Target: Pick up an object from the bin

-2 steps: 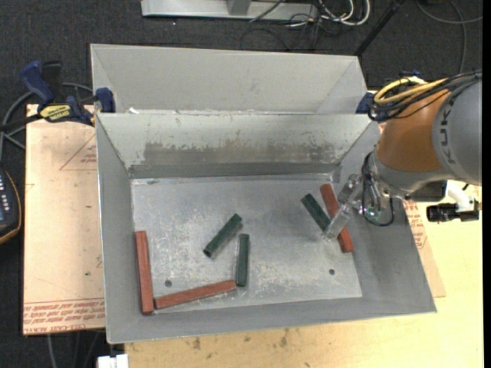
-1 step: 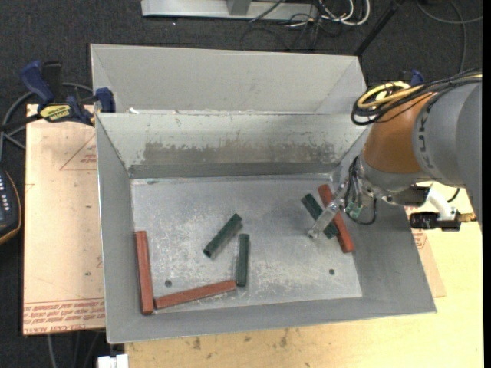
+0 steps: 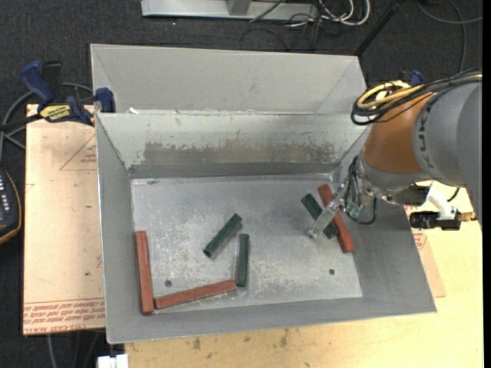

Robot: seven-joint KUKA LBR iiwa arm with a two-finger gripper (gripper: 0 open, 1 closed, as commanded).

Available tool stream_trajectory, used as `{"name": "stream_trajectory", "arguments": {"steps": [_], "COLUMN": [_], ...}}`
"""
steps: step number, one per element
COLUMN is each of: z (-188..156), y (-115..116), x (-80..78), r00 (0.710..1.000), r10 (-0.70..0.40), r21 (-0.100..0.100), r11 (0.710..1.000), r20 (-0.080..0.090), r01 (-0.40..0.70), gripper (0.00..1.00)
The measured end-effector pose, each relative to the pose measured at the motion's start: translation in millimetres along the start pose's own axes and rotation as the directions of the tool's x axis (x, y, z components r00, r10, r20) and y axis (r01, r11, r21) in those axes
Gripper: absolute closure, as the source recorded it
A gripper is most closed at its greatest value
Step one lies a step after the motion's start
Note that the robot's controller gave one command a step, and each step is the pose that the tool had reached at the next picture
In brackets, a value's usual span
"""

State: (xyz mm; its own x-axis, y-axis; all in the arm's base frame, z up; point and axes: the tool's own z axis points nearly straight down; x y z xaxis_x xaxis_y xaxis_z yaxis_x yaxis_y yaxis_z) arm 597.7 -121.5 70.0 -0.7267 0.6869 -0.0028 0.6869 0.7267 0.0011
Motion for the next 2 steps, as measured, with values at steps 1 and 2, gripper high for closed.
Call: {"name": "stream_trajectory", "arguments": {"steps": [1,2], "z": [-4,-16], "y": [3,6], "x": [-1.5,-2.3], "r00": [1.000,1.000], "r10": [0.003,0.001], "r21": [-0.008,-0.006], "r11": [1.000,1.000], "r20": [0.005,0.002], "r01": [-0.003,-0.001], "gripper": [1.00,1.00]}}
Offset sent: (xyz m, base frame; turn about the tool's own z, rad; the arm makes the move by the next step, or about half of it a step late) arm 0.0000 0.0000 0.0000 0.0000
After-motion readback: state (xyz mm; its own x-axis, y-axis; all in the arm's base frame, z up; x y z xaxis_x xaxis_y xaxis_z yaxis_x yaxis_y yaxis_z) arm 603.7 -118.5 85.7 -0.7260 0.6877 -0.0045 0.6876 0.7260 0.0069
